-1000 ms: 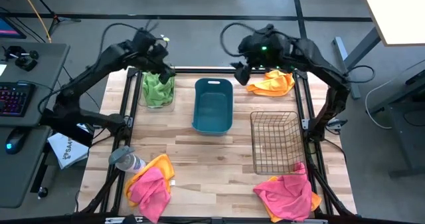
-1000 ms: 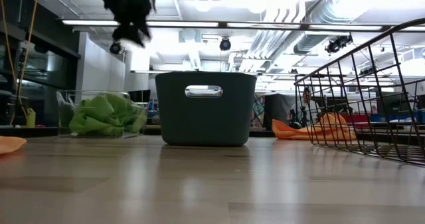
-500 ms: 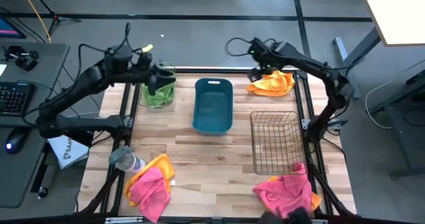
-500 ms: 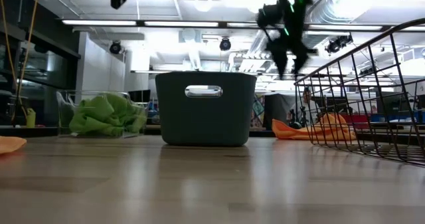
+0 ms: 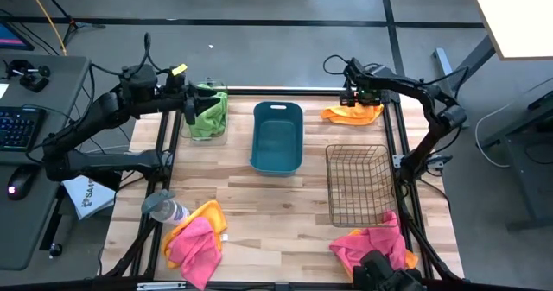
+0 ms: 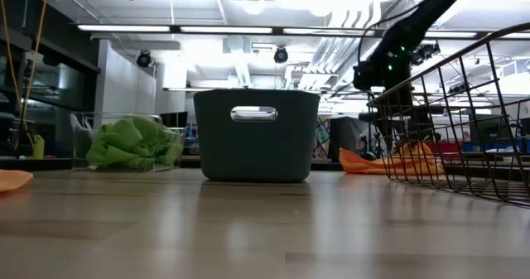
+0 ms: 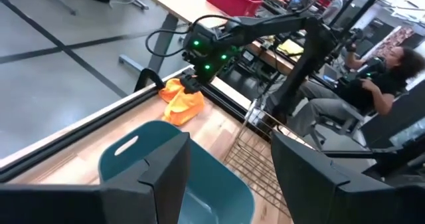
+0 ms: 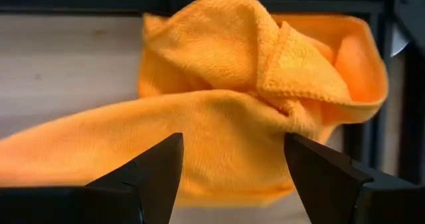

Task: Sort microfiber towel by color & place in baskets
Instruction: Put the top orange towel into the blue bin

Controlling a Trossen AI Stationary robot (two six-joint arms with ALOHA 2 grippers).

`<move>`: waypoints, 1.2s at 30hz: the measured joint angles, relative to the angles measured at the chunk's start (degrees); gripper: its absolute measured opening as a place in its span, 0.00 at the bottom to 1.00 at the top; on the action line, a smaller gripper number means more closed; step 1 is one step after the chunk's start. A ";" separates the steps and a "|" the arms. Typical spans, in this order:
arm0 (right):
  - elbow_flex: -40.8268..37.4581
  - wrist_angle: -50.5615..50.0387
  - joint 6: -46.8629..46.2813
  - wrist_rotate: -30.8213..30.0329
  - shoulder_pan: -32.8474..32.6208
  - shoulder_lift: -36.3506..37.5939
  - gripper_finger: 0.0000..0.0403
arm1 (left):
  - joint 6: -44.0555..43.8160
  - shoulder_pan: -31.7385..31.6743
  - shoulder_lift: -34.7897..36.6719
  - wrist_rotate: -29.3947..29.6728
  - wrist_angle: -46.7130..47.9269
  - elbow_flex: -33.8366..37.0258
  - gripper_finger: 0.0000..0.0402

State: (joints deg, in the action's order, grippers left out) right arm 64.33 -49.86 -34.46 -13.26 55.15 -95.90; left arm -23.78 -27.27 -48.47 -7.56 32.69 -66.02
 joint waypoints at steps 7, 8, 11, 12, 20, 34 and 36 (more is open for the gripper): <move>-6.02 5.72 -1.72 0.18 0.77 0.00 0.64 | -1.17 0.00 0.00 -0.69 -0.02 0.00 0.50; -6.93 6.38 -1.64 0.25 0.75 0.00 0.64 | -1.51 0.00 0.02 -0.69 -0.06 0.00 0.50; -10.24 8.35 -1.60 1.91 0.75 0.00 0.64 | -2.06 0.00 0.12 -0.75 -0.08 0.00 0.50; -10.96 8.53 -0.96 1.80 0.62 -0.02 0.64 | -2.20 0.00 0.14 -0.78 -0.16 0.00 0.50; -12.60 7.87 0.59 3.65 -3.91 0.07 0.16 | -2.99 0.00 0.22 -1.47 -3.69 0.00 0.50; -2.03 1.47 3.35 3.65 -15.85 21.98 0.01 | 6.80 -0.09 5.11 -3.75 -11.72 -0.02 0.50; 1.65 4.71 2.67 3.40 -17.02 25.93 0.01 | 8.14 -0.09 5.29 -3.74 -11.69 -0.02 0.50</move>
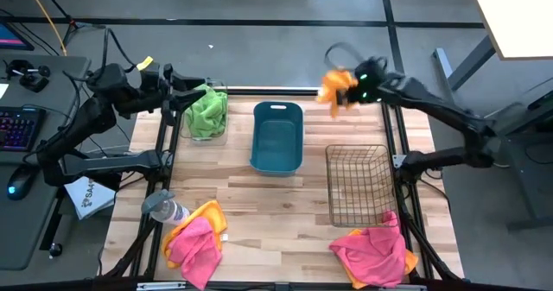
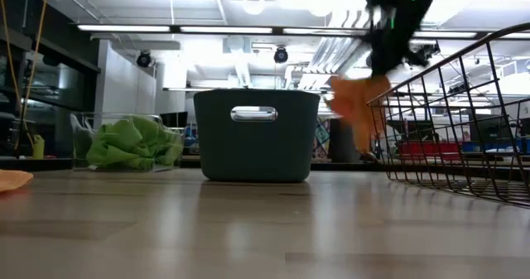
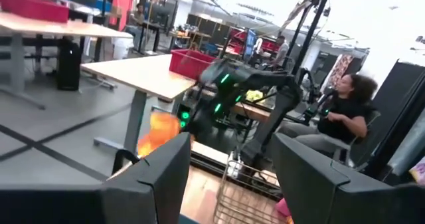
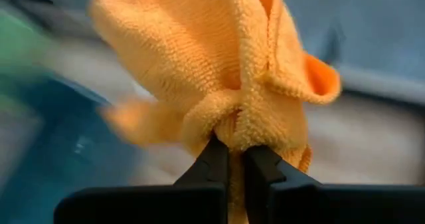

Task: Sort microfiber towel by color & place in baskets
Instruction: Put the top orange towel into the blue bin

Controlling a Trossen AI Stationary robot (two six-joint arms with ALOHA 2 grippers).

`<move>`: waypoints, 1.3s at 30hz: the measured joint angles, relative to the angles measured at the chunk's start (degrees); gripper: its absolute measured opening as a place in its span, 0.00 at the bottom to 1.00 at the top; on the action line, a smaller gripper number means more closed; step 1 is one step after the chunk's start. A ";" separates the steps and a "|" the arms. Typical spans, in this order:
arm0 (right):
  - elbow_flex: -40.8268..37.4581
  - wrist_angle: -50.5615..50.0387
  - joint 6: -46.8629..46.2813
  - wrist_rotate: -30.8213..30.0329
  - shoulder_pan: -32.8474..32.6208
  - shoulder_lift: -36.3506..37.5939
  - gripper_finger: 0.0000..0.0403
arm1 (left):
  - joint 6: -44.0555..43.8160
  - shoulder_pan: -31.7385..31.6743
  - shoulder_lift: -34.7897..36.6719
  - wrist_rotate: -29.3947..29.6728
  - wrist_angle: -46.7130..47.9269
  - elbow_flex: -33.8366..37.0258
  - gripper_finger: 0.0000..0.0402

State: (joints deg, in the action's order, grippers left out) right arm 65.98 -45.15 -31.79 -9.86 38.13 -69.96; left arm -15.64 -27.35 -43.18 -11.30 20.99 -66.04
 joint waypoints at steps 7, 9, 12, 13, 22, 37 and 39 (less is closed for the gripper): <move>7.92 14.60 -0.10 2.20 -9.55 3.85 0.00 | 1.82 0.00 -0.35 0.10 -0.92 0.00 0.50; 8.28 16.84 0.20 0.69 -13.76 2.39 0.00 | 1.88 0.00 -0.47 0.14 -2.17 0.00 0.50; 8.19 18.80 -0.52 -1.45 -19.64 -1.32 0.00 | 1.91 0.00 -0.70 0.18 -3.95 0.00 0.50; 8.19 19.53 -0.77 -2.06 -21.45 -2.99 0.00 | 1.93 0.00 -0.80 0.18 -4.68 0.00 0.50; 8.12 22.40 -0.82 -2.22 -29.44 -19.64 0.00 | 1.36 0.00 -0.86 0.17 -5.88 -0.02 0.50; 11.45 19.30 4.76 5.44 -29.94 -27.57 0.46 | -0.30 0.00 -0.66 -0.08 -5.84 -0.02 0.50; 13.01 17.16 8.28 5.06 -29.94 -27.57 0.56 | -0.31 0.00 -0.68 -0.17 -5.83 -0.02 0.50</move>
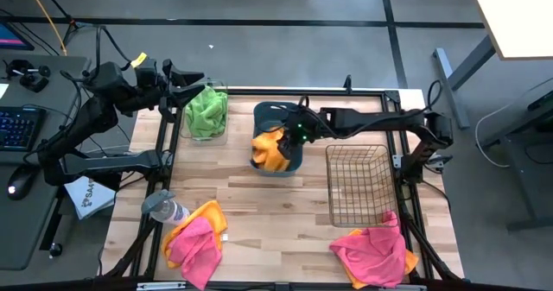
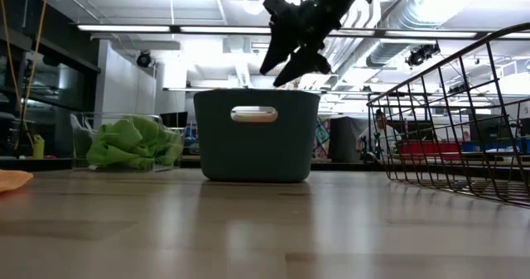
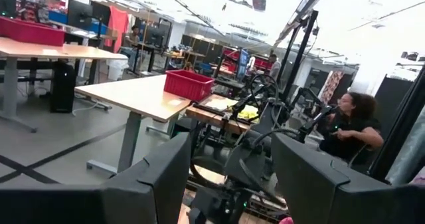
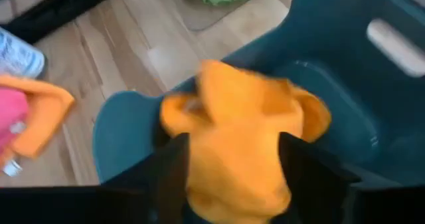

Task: Sort microfiber towel by color & place in baskets
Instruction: Put the top orange towel into the blue bin, then put the left orange towel into the blue bin

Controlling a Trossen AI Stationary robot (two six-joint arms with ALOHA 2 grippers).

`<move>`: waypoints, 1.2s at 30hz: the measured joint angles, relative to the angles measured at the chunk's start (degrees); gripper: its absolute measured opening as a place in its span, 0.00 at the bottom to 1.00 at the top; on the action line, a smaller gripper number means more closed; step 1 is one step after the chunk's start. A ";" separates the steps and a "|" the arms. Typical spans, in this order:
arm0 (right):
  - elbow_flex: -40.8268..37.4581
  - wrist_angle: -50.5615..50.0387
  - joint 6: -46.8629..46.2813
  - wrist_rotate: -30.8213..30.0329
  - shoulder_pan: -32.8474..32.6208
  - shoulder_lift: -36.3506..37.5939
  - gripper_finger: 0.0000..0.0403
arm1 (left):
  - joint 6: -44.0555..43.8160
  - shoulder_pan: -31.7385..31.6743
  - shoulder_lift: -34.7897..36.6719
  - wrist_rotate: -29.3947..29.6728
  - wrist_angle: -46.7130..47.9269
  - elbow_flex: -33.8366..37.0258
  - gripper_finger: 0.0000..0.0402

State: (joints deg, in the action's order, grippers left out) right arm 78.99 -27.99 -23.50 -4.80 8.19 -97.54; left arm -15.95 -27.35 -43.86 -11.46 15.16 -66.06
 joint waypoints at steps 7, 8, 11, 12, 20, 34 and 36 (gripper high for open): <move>8.87 -7.07 7.50 1.41 0.07 0.13 0.74 | -6.15 0.48 -1.85 -1.03 3.32 -0.16 0.50; 10.41 -8.30 8.77 1.18 0.07 0.13 0.75 | -7.54 1.16 -2.93 -2.73 5.68 -0.20 0.50; 15.92 -13.19 12.99 -1.41 0.07 0.15 0.75 | -10.01 4.23 -7.84 -8.41 16.54 -0.11 0.50; 17.78 -14.58 14.45 -2.53 0.07 0.16 0.75 | -10.43 5.46 -9.86 -10.09 20.37 -0.07 0.50; 29.68 -25.00 19.56 -8.18 1.70 0.26 0.75 | -8.60 18.44 -24.85 -12.22 50.06 -0.39 0.50; 32.71 -35.64 22.14 -8.31 4.95 0.50 0.75 | -24.17 36.66 -40.86 -11.51 54.04 9.10 0.50; 32.69 -36.32 22.50 -8.31 4.96 0.50 0.75 | -28.38 38.72 -40.58 -15.23 47.97 13.55 0.50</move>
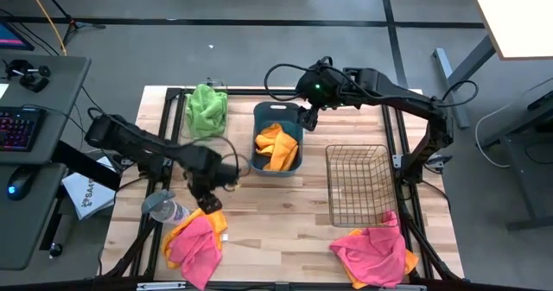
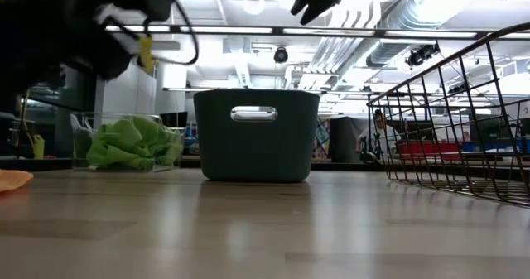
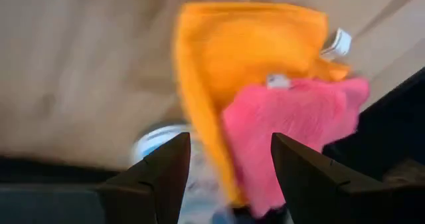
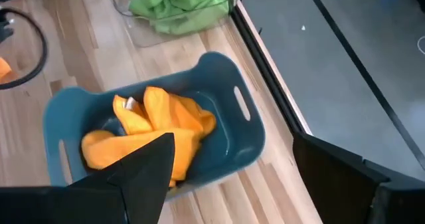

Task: Sort microfiber towel by color & place in baskets
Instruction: Put the left orange towel into the blue bin

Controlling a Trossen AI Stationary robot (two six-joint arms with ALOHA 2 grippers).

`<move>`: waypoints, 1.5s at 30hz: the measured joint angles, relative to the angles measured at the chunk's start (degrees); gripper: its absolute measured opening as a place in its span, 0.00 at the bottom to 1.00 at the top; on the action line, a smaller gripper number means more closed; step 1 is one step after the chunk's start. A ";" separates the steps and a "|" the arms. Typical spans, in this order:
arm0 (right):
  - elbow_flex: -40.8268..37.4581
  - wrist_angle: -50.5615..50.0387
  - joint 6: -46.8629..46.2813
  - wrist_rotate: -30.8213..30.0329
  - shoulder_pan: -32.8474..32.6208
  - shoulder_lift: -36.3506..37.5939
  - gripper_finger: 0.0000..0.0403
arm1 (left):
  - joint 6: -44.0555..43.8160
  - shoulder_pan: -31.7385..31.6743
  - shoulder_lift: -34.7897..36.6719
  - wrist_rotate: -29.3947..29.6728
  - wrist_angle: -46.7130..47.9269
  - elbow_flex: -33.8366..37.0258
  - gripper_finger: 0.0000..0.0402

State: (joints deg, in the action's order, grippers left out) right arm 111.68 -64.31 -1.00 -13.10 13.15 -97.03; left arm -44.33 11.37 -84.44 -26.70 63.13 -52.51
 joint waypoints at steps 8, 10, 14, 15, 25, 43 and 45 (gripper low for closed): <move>0.00 0.00 1.49 0.00 0.00 0.00 0.75 | -13.62 2.34 0.43 0.37 -13.26 10.17 0.50; 0.00 0.26 1.47 0.00 0.00 0.00 0.75 | -15.26 2.30 0.41 1.79 -14.39 11.36 0.50; -0.04 0.26 1.47 0.00 0.00 0.00 0.75 | -15.58 2.53 0.43 1.77 -17.32 12.78 0.50; -0.04 0.26 1.47 0.00 0.00 0.00 0.75 | -15.58 2.68 0.43 1.77 -18.48 13.09 0.50; -0.07 0.28 1.01 -0.01 0.00 0.02 0.75 | -14.92 6.50 -2.98 1.94 -20.06 13.38 0.44; -0.09 2.01 1.01 -0.80 0.00 0.02 0.75 | -5.37 1.79 14.76 12.85 -5.53 -2.93 0.00; -0.09 2.64 1.01 -0.74 0.00 0.02 0.75 | -5.83 2.43 18.75 12.68 -4.82 -6.07 0.00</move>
State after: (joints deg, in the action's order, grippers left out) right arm 111.59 -61.68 0.01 -13.84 13.15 -97.01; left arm -50.16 13.80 -65.68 -14.01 58.31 -58.58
